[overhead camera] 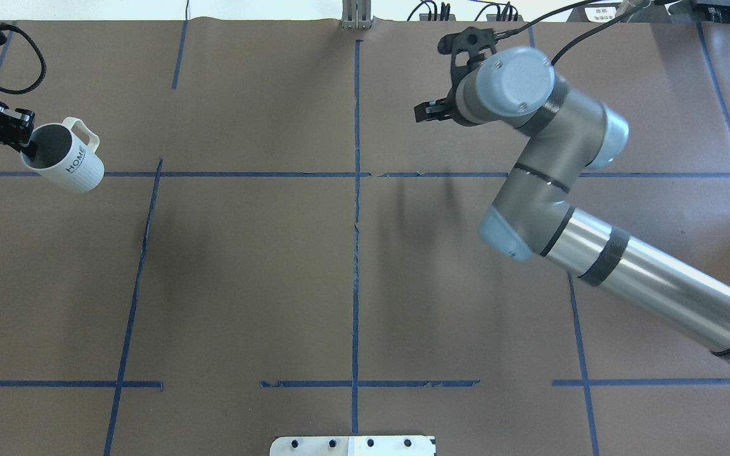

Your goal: Left arm hands cup to right arm to dump lemon

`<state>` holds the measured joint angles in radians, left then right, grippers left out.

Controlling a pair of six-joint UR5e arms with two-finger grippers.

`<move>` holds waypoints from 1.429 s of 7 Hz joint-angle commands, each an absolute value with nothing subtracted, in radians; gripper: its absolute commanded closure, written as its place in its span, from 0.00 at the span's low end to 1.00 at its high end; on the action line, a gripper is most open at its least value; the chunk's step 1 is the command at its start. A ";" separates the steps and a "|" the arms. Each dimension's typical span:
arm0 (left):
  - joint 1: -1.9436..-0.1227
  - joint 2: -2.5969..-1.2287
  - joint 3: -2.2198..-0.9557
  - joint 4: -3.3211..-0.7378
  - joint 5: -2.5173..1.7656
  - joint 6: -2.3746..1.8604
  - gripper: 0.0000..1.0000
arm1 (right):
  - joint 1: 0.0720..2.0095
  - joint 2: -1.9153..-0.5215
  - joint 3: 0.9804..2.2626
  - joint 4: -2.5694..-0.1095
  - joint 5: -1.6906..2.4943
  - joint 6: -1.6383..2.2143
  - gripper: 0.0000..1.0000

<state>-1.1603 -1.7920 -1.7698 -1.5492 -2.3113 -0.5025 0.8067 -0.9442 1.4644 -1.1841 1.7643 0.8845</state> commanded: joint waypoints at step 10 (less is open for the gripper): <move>-1.063 -1.635 -1.739 -1.753 -2.264 -0.824 0.00 | 1.282 -1.310 1.851 -1.648 2.233 0.189 0.00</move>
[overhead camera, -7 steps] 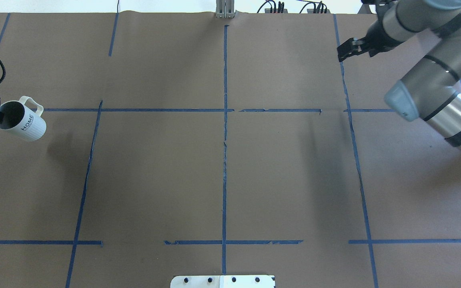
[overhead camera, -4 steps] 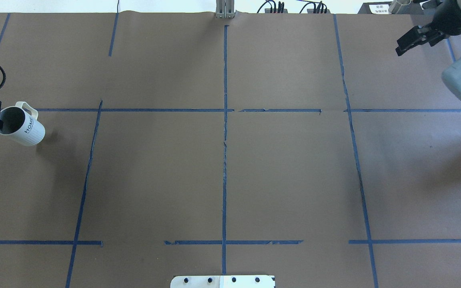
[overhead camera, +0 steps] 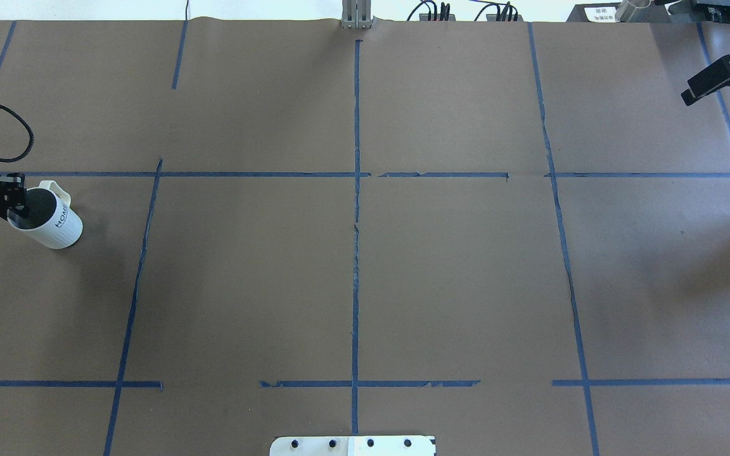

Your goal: Left arm hands cup to right arm to dump lemon

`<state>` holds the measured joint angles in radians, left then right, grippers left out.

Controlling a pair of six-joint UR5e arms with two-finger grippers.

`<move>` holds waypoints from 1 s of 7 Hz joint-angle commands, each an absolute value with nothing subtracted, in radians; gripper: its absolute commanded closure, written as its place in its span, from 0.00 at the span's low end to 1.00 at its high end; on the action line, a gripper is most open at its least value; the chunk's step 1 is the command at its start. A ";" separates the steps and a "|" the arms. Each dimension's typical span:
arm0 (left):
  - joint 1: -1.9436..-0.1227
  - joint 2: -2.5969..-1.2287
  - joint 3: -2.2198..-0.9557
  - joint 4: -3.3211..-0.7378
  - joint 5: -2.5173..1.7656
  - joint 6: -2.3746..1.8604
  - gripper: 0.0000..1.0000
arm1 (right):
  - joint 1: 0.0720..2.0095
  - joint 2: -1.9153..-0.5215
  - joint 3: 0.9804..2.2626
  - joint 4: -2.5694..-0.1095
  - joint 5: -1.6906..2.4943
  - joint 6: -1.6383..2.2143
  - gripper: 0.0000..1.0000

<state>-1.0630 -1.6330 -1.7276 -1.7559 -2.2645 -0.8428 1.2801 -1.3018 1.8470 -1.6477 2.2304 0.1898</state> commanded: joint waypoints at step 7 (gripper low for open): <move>-1.492 -1.548 -1.735 -1.490 -2.276 0.062 0.00 | 1.543 -1.633 1.853 -1.672 2.329 -0.173 0.00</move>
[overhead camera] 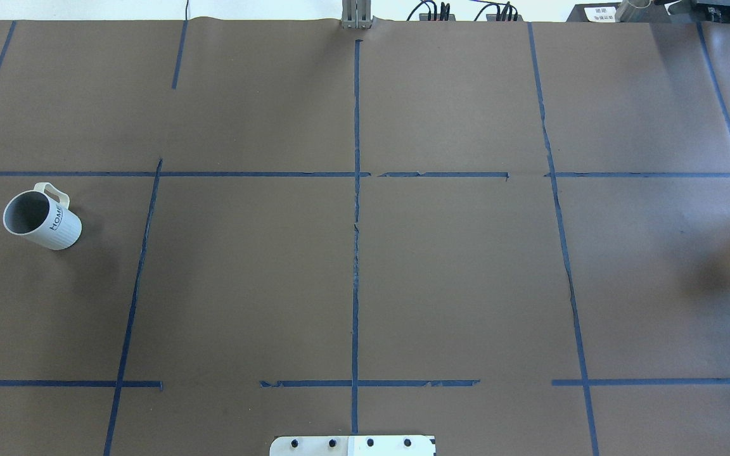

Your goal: Left arm hands cup to right arm to dump lemon

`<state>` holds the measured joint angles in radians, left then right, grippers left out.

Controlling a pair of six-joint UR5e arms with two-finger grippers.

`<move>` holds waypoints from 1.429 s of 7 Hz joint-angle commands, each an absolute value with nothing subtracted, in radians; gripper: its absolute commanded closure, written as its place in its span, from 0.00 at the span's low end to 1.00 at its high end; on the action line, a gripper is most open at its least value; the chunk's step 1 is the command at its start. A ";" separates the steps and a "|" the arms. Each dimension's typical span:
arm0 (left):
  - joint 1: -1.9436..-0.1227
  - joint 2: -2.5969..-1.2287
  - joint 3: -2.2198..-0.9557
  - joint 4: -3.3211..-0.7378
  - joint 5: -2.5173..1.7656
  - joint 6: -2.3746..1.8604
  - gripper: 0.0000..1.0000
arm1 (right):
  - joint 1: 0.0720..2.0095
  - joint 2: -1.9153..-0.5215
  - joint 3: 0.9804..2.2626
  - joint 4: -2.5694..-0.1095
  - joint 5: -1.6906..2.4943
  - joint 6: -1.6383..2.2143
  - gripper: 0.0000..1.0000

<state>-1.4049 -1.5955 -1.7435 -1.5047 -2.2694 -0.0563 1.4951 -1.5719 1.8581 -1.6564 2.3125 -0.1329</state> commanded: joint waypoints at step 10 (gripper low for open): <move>-1.575 -1.379 -1.812 -1.486 -2.318 0.060 0.00 | 1.552 -1.698 1.825 -1.744 2.350 -0.155 0.00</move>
